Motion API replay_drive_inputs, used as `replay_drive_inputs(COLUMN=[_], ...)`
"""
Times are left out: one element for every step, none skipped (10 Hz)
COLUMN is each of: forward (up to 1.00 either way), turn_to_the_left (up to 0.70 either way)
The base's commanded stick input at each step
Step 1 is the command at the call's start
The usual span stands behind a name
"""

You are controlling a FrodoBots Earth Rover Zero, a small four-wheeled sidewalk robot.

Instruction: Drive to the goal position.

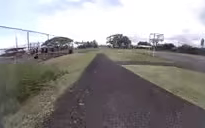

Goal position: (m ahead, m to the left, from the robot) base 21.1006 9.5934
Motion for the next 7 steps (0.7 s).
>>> replay_drive_inputs(forward=[0.70,0.70,0.70,0.70,0.70,0.70,0.70], turn_to_the_left=[0.01,0.01,0.01,0.01,0.01,0.01,0.01])
